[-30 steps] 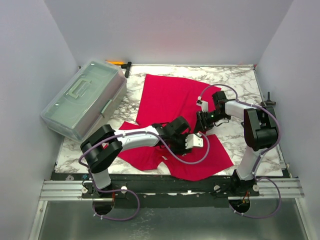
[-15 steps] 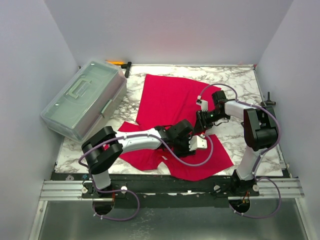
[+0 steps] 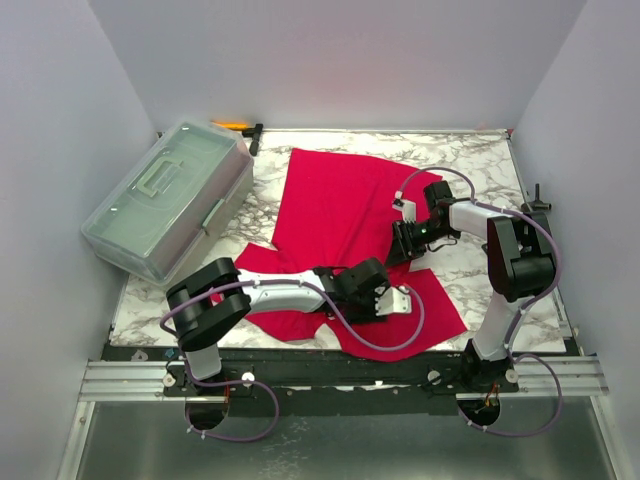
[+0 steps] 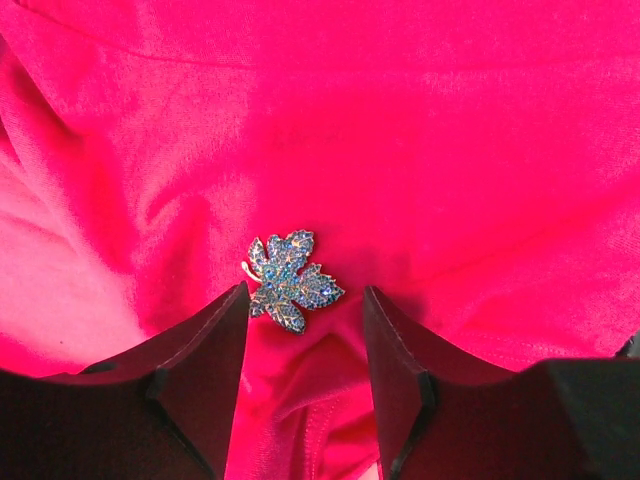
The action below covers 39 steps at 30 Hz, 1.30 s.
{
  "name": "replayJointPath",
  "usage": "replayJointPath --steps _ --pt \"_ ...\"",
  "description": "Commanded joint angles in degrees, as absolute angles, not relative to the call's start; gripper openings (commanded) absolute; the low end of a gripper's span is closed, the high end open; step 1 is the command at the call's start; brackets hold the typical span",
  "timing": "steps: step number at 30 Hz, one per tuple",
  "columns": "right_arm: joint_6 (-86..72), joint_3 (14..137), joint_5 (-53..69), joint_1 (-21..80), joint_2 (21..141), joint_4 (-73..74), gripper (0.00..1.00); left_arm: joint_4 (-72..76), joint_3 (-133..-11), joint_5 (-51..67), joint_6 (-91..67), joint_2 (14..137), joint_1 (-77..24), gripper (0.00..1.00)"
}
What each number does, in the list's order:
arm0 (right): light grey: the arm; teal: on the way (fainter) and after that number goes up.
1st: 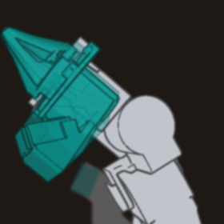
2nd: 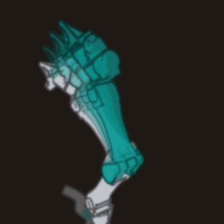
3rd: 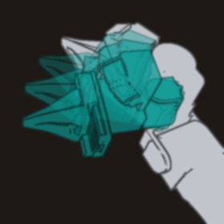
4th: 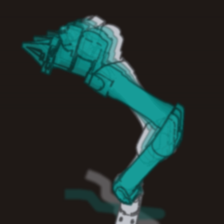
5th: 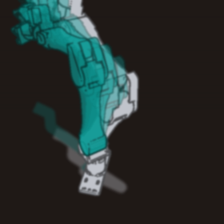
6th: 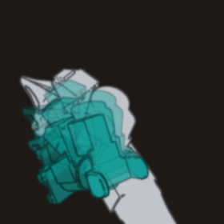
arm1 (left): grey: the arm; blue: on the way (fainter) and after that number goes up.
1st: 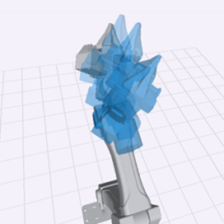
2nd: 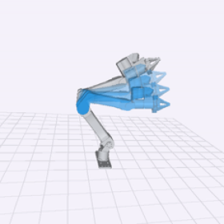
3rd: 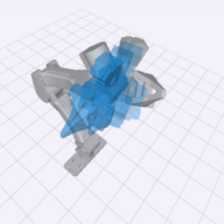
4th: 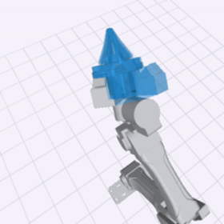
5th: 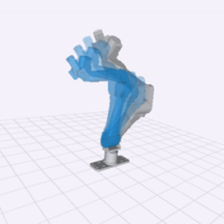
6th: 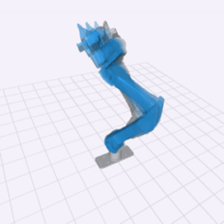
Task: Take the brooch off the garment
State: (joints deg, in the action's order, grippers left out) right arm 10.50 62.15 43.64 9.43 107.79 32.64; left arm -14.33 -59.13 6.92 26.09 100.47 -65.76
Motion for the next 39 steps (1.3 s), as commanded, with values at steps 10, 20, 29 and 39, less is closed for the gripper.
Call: replayJointPath --steps 10,20,29,39 --pt "13.83 61.18 34.1 9.71 111.97 28.62 0.41 -9.23 -59.3 -0.52 25.73 100.08 -66.11 0.33" --pt "14.0 61.2 34.55 9.71 111.88 28.96 0.41 -9.75 -60.65 3.0 23.7 98.61 -62.52 0.25" --pt "13.99 61.0 34.89 9.75 111.63 29.09 0.41 -10.73 -62.14 9.17 22.04 98.75 -59.24 0.2" --pt "13.99 61.02 34.91 9.71 110.62 29.35 0.41 -9.06 -62.45 10.02 22.51 100.33 -58.58 0.08"
